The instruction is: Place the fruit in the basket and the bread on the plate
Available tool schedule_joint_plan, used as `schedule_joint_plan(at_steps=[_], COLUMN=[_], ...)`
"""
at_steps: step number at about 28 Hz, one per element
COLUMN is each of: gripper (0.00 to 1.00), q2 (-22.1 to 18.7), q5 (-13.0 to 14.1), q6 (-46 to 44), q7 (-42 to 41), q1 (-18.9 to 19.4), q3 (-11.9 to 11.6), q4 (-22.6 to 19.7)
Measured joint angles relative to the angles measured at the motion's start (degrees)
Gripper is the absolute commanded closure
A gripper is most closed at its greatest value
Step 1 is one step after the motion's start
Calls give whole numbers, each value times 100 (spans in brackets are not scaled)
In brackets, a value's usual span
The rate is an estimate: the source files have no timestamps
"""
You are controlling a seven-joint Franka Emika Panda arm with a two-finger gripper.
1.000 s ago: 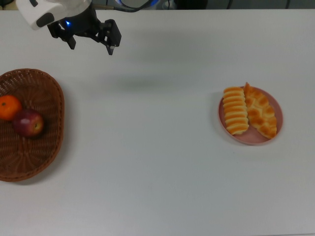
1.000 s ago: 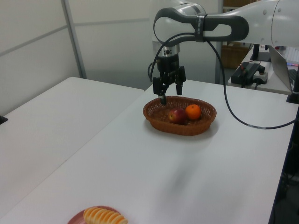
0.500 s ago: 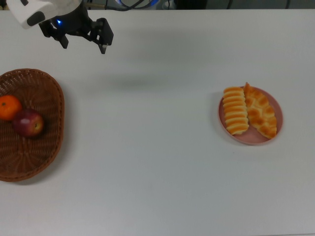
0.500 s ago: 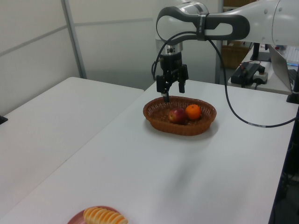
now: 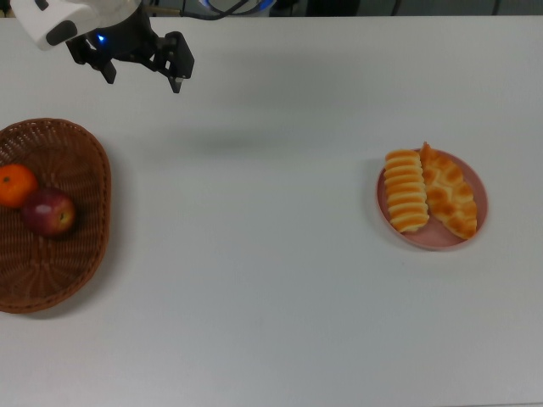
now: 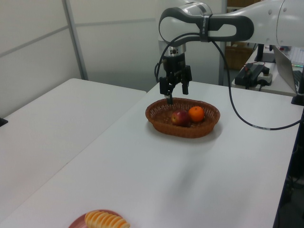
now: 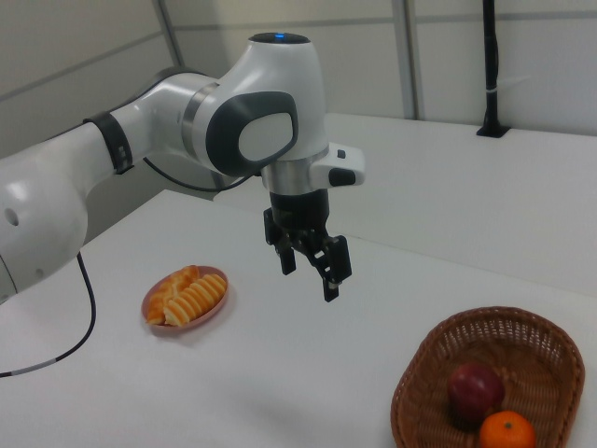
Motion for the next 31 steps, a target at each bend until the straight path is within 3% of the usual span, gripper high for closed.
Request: schedule_joint_plan(at_steps=[31], gripper=[0], q2=[18], q5=[-98], q6=[0], q7=[-46], q1=[-1], q3=[0], q4=[-30])
